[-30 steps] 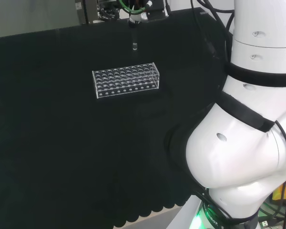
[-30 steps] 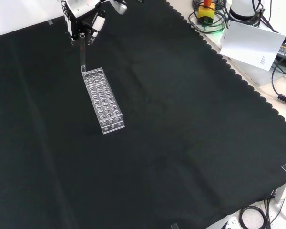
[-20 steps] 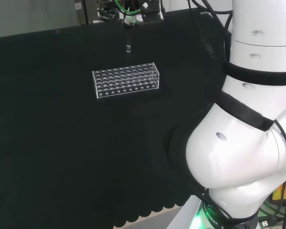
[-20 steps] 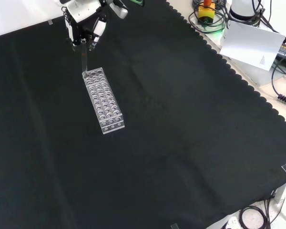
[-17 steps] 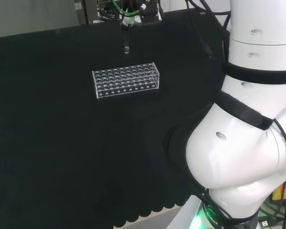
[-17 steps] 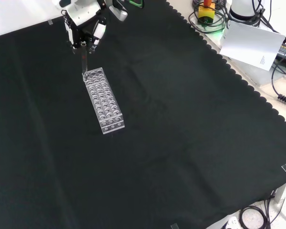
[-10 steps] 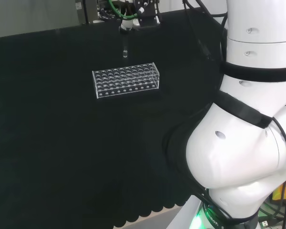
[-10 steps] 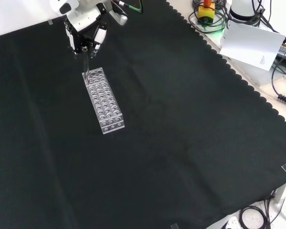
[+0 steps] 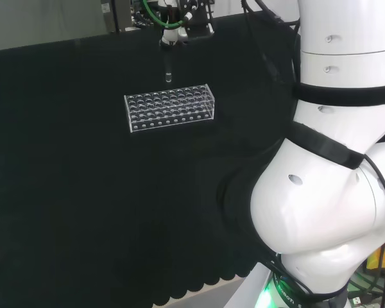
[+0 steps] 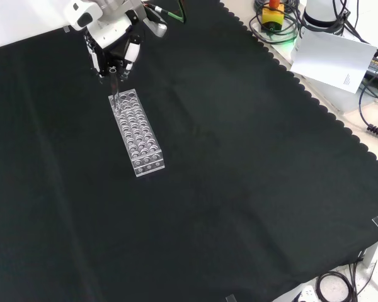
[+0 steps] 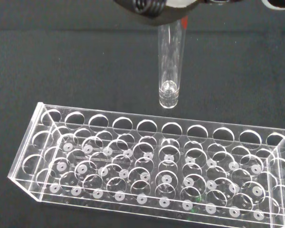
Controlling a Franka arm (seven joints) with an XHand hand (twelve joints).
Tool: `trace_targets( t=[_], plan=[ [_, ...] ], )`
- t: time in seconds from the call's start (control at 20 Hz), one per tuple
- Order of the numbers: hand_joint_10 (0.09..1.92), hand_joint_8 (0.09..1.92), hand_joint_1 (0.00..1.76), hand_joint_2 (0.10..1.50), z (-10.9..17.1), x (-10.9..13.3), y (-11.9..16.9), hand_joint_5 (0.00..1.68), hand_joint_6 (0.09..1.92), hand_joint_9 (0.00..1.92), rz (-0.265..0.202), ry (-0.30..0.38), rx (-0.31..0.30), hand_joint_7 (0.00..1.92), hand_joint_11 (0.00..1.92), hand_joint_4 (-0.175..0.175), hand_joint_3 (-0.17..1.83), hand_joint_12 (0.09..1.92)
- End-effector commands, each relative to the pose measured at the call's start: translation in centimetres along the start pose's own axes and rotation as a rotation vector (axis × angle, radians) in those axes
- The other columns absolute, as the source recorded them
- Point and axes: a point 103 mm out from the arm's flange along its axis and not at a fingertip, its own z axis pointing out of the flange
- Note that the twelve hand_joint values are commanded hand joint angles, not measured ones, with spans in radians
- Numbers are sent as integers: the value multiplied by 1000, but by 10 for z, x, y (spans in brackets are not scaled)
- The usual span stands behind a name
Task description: Put the test tube back in the rack.
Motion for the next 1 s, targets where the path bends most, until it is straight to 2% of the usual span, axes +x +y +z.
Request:
trace_targets(
  t=[0.05, 0.6, 1.0],
  plan=[
    [517, 513, 1239, 1016, 5, 0, 3, 1545, 87, 1648, -7, -25, 34, 1741, 1234, -175, -175, 897],
    [518, 513, 1239, 1016, 14, -5, 2, 1545, 87, 1648, -7, -11, 54, 1741, 1233, -175, -175, 898],
    [519, 513, 1239, 1016, 20, 2, 10, 1545, 87, 1648, -17, -9, 64, 1741, 1233, -175, -175, 898]
  ],
)
